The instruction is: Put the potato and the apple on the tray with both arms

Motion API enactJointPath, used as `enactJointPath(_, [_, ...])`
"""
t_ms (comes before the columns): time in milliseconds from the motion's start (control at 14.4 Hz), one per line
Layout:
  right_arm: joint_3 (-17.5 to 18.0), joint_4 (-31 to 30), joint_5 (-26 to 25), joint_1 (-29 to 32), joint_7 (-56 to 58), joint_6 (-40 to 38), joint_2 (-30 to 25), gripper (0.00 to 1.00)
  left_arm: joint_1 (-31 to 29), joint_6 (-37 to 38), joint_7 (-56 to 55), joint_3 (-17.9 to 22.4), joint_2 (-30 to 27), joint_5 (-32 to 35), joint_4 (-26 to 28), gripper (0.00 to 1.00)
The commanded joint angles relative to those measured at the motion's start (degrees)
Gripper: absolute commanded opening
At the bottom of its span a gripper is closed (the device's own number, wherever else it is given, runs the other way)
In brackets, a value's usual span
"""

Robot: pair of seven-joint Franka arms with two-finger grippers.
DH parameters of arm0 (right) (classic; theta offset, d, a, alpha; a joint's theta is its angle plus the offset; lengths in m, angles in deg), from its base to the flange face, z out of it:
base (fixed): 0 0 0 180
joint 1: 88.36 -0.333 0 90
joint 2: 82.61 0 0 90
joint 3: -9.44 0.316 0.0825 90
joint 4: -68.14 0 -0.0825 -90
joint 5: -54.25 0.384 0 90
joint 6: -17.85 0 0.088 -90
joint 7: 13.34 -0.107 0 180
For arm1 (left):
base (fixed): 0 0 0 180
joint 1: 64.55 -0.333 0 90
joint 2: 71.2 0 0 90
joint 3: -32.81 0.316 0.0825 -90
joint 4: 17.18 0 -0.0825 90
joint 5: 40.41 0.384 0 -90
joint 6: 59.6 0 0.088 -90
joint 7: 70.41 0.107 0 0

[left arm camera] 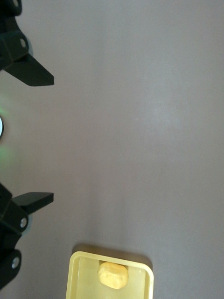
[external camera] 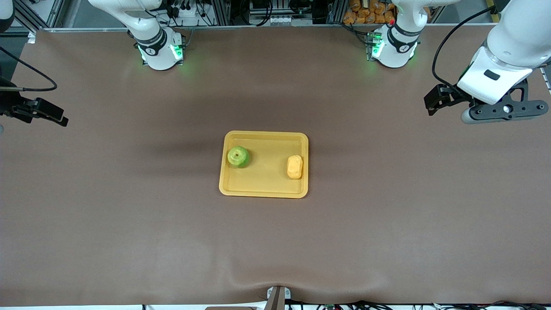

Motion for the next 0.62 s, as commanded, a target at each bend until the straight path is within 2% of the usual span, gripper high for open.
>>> enactJointPath(0, [0.83,1.41,0.04,1.18,0.33,-2.06,0.64,1.0,5.03,-0.52,2.78,6.99,-4.33,-1.26,4.83,1.0])
enactJointPath(416, [1.0,1.23,0.13,0.92,0.51,-1.54,1.08,1.0,7.16,-0.17,8.93,15.71,-8.99,-8.98,9.58,1.0])
enactJointPath(555, [1.0,1.49,0.04,0.66,0.6,-0.32,1.08,1.0,7.16,-0.17,10.43,16.34,-10.4,-9.26,10.99,1.0])
